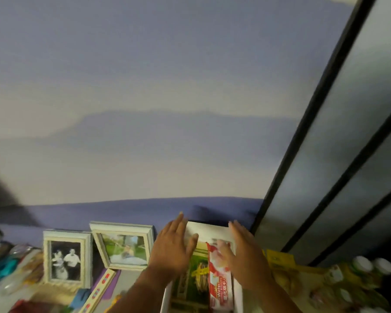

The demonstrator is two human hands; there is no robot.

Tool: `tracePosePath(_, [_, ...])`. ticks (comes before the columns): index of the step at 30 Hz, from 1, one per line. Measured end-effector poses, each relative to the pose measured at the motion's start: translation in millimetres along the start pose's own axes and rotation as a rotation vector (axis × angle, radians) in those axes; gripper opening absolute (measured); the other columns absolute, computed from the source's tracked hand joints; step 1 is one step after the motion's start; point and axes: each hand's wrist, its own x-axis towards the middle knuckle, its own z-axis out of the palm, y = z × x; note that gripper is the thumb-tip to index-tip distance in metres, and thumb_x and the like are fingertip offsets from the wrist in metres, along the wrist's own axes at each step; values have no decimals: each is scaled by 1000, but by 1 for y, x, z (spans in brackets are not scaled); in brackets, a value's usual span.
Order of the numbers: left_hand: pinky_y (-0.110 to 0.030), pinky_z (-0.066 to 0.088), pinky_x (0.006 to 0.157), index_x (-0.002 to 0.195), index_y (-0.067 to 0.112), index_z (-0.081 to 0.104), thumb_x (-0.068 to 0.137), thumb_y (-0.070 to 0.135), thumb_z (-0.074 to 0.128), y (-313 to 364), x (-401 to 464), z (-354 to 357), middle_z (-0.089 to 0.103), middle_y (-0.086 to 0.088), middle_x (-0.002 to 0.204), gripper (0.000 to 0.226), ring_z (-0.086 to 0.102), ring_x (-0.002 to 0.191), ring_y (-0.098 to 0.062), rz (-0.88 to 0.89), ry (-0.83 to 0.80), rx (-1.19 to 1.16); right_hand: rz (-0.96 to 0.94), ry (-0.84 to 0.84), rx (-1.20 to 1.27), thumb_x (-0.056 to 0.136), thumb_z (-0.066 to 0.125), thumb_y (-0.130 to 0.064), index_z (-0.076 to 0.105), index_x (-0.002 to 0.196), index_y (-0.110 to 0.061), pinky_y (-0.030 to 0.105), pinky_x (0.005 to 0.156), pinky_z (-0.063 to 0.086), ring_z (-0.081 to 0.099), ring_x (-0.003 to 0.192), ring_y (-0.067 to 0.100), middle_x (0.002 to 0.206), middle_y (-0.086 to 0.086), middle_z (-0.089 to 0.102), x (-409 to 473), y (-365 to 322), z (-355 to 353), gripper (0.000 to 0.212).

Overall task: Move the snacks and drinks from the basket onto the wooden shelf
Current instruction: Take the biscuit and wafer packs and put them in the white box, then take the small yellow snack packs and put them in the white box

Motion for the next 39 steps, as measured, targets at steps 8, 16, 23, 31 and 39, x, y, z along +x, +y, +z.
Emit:
tracePosePath(8, [-36, 21, 120, 155, 33, 21, 87, 77, 13, 26, -131, -90, 18, 12, 163, 81, 19, 149, -15, -76, 234, -58, -160, 75, 16, 94, 34, -66, 16, 156, -35, 39, 117, 31, 21, 150, 17, 165, -9, 19, -83, -61, -48, 72])
tracePosePath(16, [-34, 17, 119, 154, 36, 20, 92, 76, 18, -7, -300, -152, 15, 18, 161, 74, 15, 150, -10, -223, 343, -13, -399, -21, 135, 90, 35, -70, 25, 152, -34, 35, 113, 37, 30, 146, 18, 161, -7, 28, -210, -156, -14, 73])
tracePosePath(23, [-33, 21, 118, 154, 36, 21, 93, 71, 25, -94, -466, -205, 20, 13, 162, 70, 18, 147, -8, -378, 506, -11, -545, -133, 141, 90, 34, -71, 21, 155, -35, 43, 119, 30, 18, 151, 17, 164, -9, 22, -315, -249, 49, 76])
tracePosePath(31, [-39, 28, 119, 154, 36, 19, 82, 82, 10, -238, -707, -284, 19, 12, 163, 87, 23, 147, -12, -571, 561, 87, -722, -213, 90, 90, 32, -72, 28, 154, -27, 37, 119, 28, 23, 149, 17, 162, -4, 28, -482, -417, 178, 78])
tracePosePath(39, [-40, 25, 118, 156, 35, 14, 91, 74, 19, -350, -791, -357, 15, 8, 164, 76, 20, 148, -17, -508, 472, 248, -716, -249, 17, 74, 8, -90, 19, 156, -33, 40, 119, 29, 19, 150, 16, 164, -10, 19, -555, -508, 252, 100])
